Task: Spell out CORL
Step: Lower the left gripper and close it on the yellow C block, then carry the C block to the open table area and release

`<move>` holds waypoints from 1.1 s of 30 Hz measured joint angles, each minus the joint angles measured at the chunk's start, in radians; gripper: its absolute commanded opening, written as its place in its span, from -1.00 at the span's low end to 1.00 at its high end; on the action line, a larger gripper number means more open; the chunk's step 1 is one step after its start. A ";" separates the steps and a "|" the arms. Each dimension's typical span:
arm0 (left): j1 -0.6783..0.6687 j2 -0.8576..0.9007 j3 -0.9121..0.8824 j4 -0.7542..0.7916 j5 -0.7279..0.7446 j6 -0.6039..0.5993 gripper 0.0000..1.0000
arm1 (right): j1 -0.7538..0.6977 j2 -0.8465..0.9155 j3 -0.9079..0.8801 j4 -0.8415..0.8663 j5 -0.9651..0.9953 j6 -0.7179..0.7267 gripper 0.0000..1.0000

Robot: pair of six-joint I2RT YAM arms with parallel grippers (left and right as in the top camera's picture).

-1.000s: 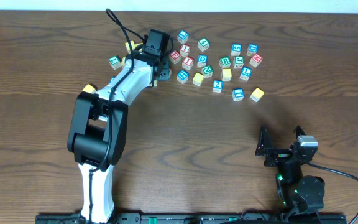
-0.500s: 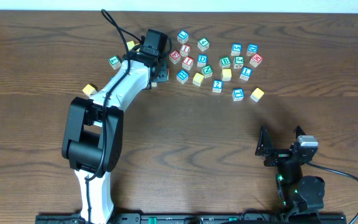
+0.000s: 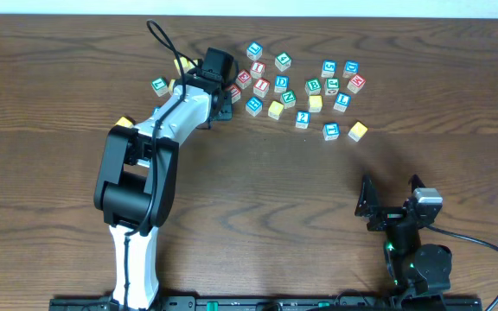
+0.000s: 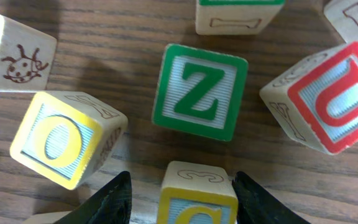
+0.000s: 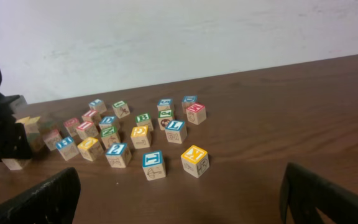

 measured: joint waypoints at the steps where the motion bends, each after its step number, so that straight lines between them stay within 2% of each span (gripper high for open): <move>1: 0.002 0.000 0.000 0.002 0.000 0.000 0.01 | 0.000 0.000 0.000 0.000 0.000 0.000 0.99; 4: 0.003 0.000 0.000 0.005 0.000 0.000 -0.01 | 0.000 0.000 0.000 0.000 0.000 0.000 0.99; 9: 0.003 0.000 0.000 0.006 0.001 -0.006 -0.33 | 0.000 0.000 0.000 0.000 0.000 0.000 0.99; 14: 0.003 0.000 0.000 0.006 0.003 -0.004 -0.46 | 0.000 0.000 0.000 0.000 0.000 0.000 0.98; 25: 0.003 -0.026 0.000 -0.047 0.031 -0.005 -0.47 | 0.000 0.000 0.000 0.000 0.000 0.000 0.99; 33: -0.014 -0.284 0.006 -0.253 0.082 -0.005 -0.47 | 0.000 0.000 0.000 0.000 0.000 0.000 0.98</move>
